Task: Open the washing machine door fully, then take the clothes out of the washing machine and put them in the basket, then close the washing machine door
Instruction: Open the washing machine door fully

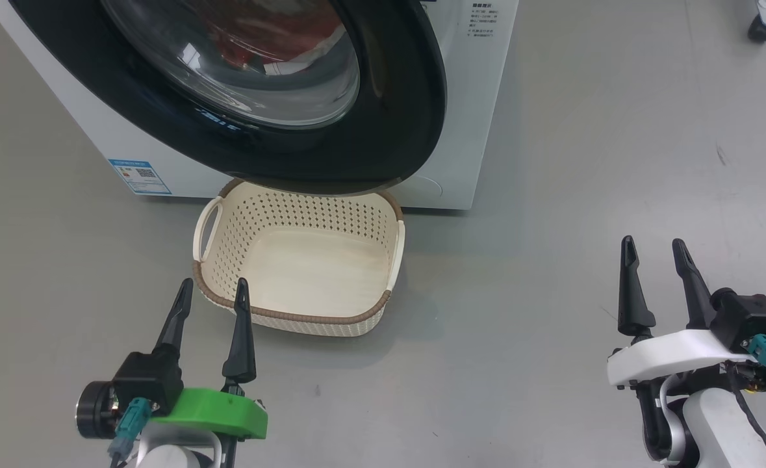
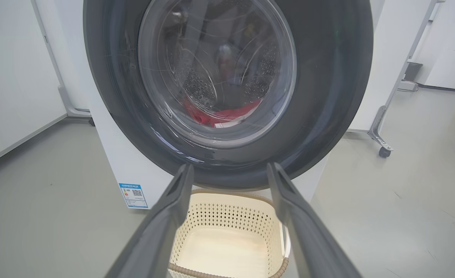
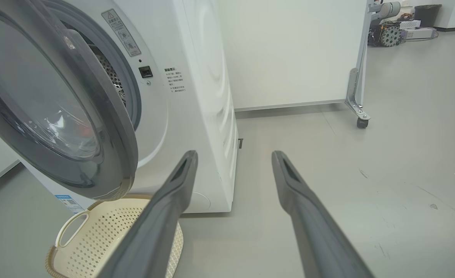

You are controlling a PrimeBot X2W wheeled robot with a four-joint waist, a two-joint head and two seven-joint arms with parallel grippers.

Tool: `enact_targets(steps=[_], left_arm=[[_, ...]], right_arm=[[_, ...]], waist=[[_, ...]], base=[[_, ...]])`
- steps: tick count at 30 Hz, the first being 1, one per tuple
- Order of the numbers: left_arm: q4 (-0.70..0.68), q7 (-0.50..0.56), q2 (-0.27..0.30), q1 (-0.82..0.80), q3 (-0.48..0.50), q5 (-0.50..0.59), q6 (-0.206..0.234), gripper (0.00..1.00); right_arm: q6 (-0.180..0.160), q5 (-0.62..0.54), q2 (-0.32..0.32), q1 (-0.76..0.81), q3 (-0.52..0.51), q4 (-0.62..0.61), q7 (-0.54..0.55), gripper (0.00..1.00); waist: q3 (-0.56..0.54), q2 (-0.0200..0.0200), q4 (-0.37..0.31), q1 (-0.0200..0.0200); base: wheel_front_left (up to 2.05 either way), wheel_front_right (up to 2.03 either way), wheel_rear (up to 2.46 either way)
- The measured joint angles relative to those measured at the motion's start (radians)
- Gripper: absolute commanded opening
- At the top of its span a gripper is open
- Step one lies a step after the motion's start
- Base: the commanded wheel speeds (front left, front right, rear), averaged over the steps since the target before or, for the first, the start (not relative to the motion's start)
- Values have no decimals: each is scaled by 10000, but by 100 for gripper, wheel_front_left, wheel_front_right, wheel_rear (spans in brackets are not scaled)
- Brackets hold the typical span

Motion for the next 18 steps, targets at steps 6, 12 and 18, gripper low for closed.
enact_targets(steps=[6, 12, 18], left_arm=[[6, 2, 0, -1, -29, 0, -2, 100], [6, 2, 0, -12, -297, -2, -13, 100], [4, 0, 2, -29, -380, -12, -15, 100]], right_arm=[[0, -88, 44, 19, -59, -79, 0, 100], [0, -280, -75, 15, -265, -245, -2, 100], [13, -303, -228, -130, -470, -293, -2, 100]], waist=[[28, 0, 23, 0], [148, 0, 117, 0], [349, 0, 325, 0]], base=[[0, 0, 0], [0, 0, 0], [0, 0, 0]])
